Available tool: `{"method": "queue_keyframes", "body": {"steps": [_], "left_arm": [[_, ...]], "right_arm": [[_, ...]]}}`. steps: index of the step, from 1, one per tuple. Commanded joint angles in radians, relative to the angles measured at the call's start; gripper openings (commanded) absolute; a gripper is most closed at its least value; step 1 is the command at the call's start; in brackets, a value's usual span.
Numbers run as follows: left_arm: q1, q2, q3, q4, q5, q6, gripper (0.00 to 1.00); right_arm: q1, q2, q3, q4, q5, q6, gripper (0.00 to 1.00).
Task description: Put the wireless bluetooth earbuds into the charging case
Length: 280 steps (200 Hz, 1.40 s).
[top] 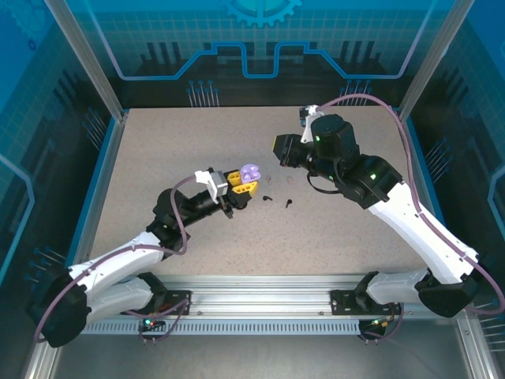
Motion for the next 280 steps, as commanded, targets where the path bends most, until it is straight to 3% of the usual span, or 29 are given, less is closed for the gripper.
{"method": "queue_keyframes", "body": {"steps": [1,91,280], "left_arm": [[-0.008,0.02,0.038,0.03,-0.024,0.026,0.0],[-0.006,0.082,0.069,0.064,-0.048,0.024,0.0],[-0.007,0.078,0.075,0.073,-0.056,0.023,0.0]], "right_arm": [[0.032,-0.007,0.026,0.03,0.02,-0.039,0.14],[0.125,-0.04,-0.046,0.071,0.057,-0.017,0.14],[0.156,-0.022,-0.113,0.094,0.04,0.028,0.11]]}}
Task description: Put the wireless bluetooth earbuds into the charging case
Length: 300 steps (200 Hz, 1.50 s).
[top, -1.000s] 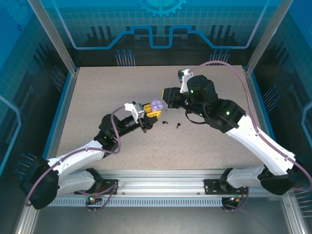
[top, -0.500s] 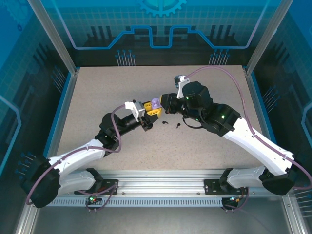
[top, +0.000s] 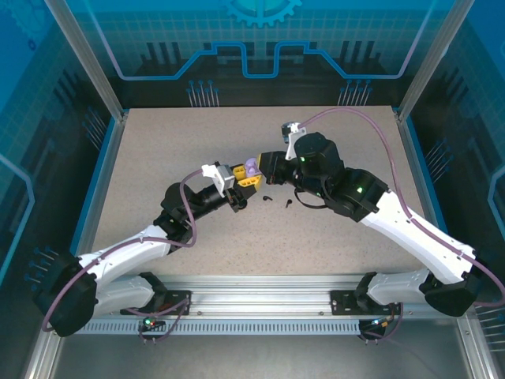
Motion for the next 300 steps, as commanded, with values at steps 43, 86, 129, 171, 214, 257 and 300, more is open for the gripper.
{"method": "queue_keyframes", "body": {"steps": [43,86,129,171,214,257,300], "left_arm": [[-0.007,-0.007,0.038,0.048,-0.012,0.02,0.0],[-0.006,-0.007,0.042,0.044,-0.011,0.019,0.0],[-0.006,-0.004,0.045,0.041,-0.01,0.018,0.0],[-0.005,-0.004,0.039,0.042,-0.008,0.015,0.0],[-0.006,-0.001,0.033,0.037,-0.001,0.01,0.0],[-0.006,-0.003,0.025,0.027,0.014,0.007,0.0],[-0.006,-0.012,0.025,0.006,0.032,0.008,0.0]], "right_arm": [[0.043,0.008,-0.016,-0.013,0.003,0.01,0.11],[0.065,0.02,-0.014,-0.044,0.054,-0.012,0.12],[0.075,0.042,0.008,-0.074,0.081,-0.015,0.3],[0.056,-0.021,0.049,-0.06,0.113,-0.025,0.6],[-0.019,-0.057,0.104,-0.102,0.087,-0.04,0.66],[-0.157,0.017,0.142,-0.13,-0.101,-0.015,0.64],[-0.178,0.188,0.32,-0.239,-0.168,-0.103,0.36]]}}
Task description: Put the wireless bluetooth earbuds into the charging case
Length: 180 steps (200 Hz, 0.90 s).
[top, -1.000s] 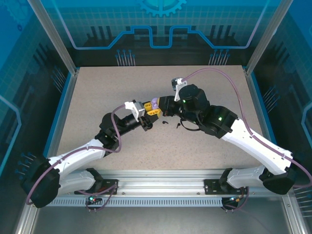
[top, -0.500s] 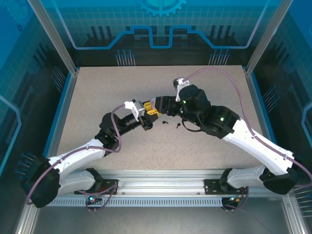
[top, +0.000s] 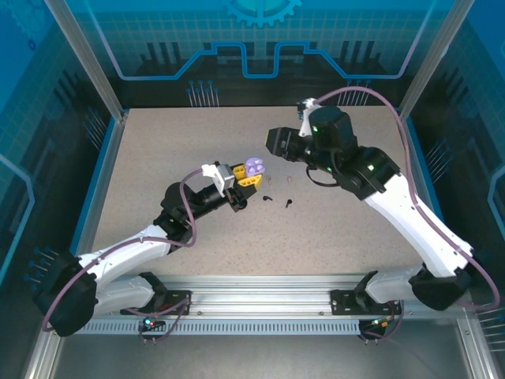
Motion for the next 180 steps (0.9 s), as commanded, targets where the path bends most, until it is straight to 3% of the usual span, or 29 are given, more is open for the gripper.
{"method": "queue_keyframes", "body": {"steps": [1,27,74,110,180], "left_arm": [[-0.006,-0.013,0.021,0.008,0.031,0.009,0.0],[-0.005,-0.007,0.021,0.003,0.035,0.006,0.0],[-0.006,0.01,0.032,0.009,0.032,0.001,0.0],[-0.006,0.027,0.048,0.005,0.023,0.003,0.0],[-0.006,0.062,0.069,0.014,0.012,-0.016,0.0]], "right_arm": [[-0.008,0.082,0.11,-0.086,-0.082,-0.067,0.35],[-0.011,0.193,0.22,-0.162,-0.124,-0.12,0.22],[-0.004,0.288,0.301,-0.272,-0.225,-0.181,0.09],[0.037,0.199,0.203,-0.284,-0.234,-0.194,0.05],[0.073,-0.008,-0.04,-0.214,-0.166,-0.11,0.07]]}}
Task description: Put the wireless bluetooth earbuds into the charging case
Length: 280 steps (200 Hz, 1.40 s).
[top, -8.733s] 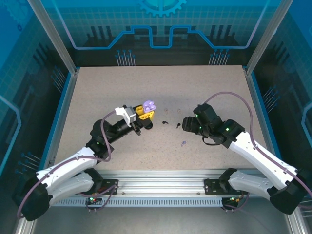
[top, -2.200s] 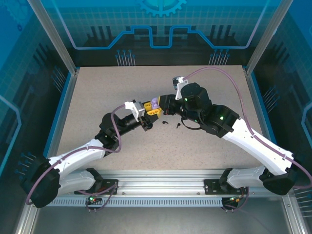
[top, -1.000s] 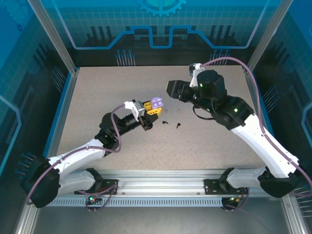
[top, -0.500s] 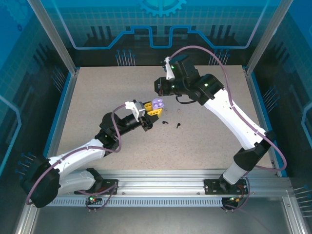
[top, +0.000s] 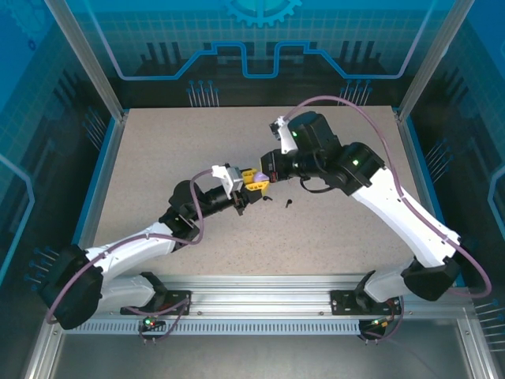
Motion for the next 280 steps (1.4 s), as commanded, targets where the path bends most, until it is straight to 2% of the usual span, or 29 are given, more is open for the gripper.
{"method": "queue_keyframes", "body": {"steps": [1,23,53,86,117,142,174,222,249,280], "left_arm": [[0.01,0.005,0.052,0.042,-0.039,-0.013,0.0],[0.009,0.003,0.047,0.035,-0.04,-0.024,0.0],[0.01,0.003,0.038,0.018,-0.053,-0.041,0.0],[0.01,0.019,0.033,-0.021,-0.073,-0.068,0.0],[0.01,0.046,0.027,-0.062,-0.15,-0.121,0.0],[0.009,0.086,0.037,-0.114,-0.224,-0.179,0.0],[0.06,0.151,0.11,-0.306,-0.317,-0.316,0.0],[0.28,0.289,0.184,-0.454,-0.244,-0.596,0.0],[0.36,0.374,0.234,-0.527,-0.188,-0.623,0.0],[0.419,0.437,0.207,-0.528,-0.196,-0.665,0.0]], "right_arm": [[0.015,-0.052,-0.069,-0.017,0.007,0.037,0.07],[-0.026,-0.121,-0.117,0.013,0.065,0.081,0.22],[-0.101,-0.229,-0.197,0.042,0.117,0.131,0.53],[-0.187,-0.31,-0.325,0.038,0.143,0.167,0.65],[-0.25,-0.354,-0.46,0.051,0.114,0.182,0.68],[-0.262,-0.379,-0.54,0.062,0.114,0.188,0.68],[-0.267,-0.404,-0.602,0.076,0.109,0.195,0.69],[-0.266,-0.415,-0.656,0.107,0.095,0.199,0.69],[-0.267,-0.414,-0.68,0.13,0.082,0.206,0.69],[-0.266,-0.397,-0.687,0.15,0.076,0.21,0.69]]}}
